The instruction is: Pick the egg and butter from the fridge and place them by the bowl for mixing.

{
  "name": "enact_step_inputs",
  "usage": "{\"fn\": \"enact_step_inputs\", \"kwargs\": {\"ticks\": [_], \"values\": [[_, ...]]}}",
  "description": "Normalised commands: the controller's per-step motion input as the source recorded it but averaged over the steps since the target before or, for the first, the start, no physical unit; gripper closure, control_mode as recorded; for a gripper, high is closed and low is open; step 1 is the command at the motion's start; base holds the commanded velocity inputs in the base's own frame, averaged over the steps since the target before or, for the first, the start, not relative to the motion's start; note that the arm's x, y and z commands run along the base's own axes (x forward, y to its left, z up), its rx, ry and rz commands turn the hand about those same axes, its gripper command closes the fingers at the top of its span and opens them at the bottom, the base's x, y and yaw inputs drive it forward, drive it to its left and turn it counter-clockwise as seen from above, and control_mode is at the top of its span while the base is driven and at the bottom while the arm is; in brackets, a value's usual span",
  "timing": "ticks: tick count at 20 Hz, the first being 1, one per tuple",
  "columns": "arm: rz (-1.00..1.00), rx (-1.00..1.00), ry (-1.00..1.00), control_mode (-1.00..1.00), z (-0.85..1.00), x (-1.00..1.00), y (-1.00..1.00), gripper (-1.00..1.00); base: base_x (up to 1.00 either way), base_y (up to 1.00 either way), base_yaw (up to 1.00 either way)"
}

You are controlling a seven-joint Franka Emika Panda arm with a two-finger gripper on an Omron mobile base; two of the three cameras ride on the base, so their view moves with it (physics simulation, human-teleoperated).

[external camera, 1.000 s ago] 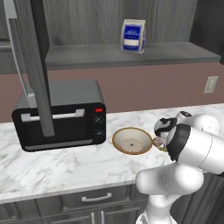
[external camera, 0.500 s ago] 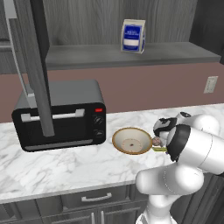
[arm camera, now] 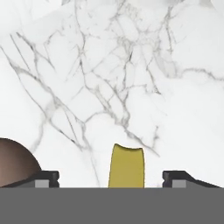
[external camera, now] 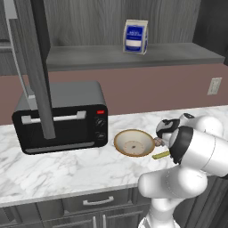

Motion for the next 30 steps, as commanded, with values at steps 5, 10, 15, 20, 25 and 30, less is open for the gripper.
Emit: {"fn": "enact_step_inputs", "kwargs": {"ticks": [5,10,15,20,25,30], "values": [[-0.03,0.02,0.01,-1.0,0.03,-0.04,-0.02,-1.0,0.0,0.0,0.0],[-0.04,0.03,0.03,-1.0,0.19,-0.16,-0.06,-1.0,0.0,0.0,0.0],[-0.07,0.0,0.11,-1.0,0.38,-0.26,-0.07,-1.0,0.0,0.0,0.0],[-0.01,0.0,0.12,-1.0,0.41,-0.36,-0.02,-1.0,0.0,0.0,0.0],[0.11,-0.01,0.0,-1.0,0.39,-0.53,0.03,-1.0,0.0,0.0,0.0],[0.3,-0.04,-0.01,-1.0,0.43,-0.57,0.18,-1.0,0.0,0.0,0.0]]}}
